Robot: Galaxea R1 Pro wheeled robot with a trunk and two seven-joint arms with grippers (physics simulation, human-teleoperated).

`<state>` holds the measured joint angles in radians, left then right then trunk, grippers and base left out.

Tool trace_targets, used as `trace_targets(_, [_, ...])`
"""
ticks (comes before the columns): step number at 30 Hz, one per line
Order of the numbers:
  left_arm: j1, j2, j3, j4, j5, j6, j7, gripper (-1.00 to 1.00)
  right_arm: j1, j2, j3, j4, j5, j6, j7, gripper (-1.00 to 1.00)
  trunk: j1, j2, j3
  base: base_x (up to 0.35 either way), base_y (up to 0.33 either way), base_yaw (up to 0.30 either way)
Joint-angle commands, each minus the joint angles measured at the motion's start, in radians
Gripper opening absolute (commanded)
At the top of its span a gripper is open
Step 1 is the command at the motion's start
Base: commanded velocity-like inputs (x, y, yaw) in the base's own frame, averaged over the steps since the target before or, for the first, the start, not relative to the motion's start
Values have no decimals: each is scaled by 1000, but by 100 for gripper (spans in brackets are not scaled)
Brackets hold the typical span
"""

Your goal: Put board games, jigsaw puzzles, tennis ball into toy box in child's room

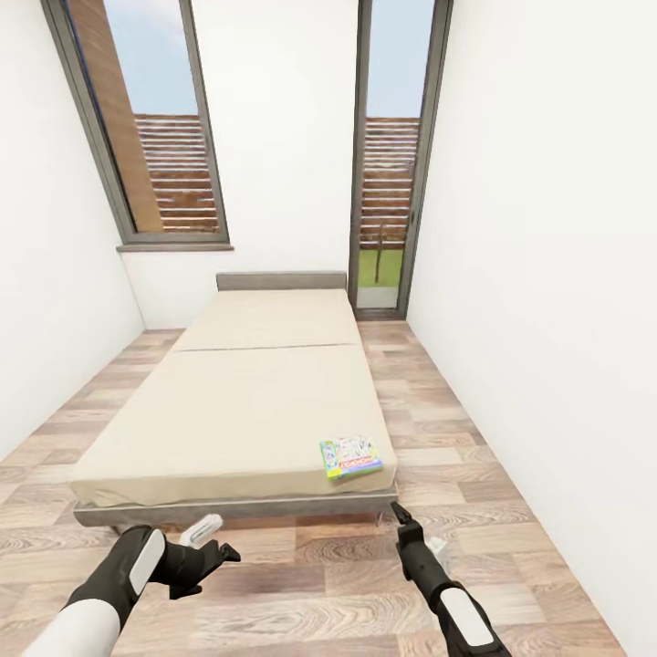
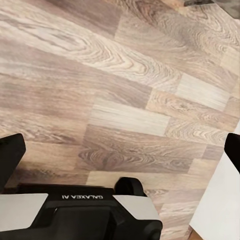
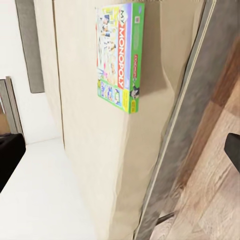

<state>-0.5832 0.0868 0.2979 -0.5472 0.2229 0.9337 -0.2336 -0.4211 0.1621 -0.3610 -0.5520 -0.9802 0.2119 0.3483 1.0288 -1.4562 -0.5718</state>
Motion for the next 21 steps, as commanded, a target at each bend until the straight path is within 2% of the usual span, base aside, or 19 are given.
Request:
trace_targets(1, [0, -4, 4, 0, -4, 4, -5, 100, -1, 1, -8, 0, -8, 11, 4, 100, 4, -8, -4, 0, 0, 0])
trace_targets(7, [1, -31, 3, 0, -5, 1, -4, 100, -1, 0, -7, -2, -8, 12, 12, 100, 27, -50, -23, 0, 0, 0])
trace_targets(12, [2, -42, 2, 0, -4, 1, -4, 100, -1, 5, -7, -1, -7, 11, 26, 100, 46, -85, -39, 0, 0, 0])
trace_targets(21, [2, -44, 5, -1, -4, 1, -4, 100, -1, 9, -6, 0, -4, 13, 46, 100, 81, -148, -67, 0, 0, 0])
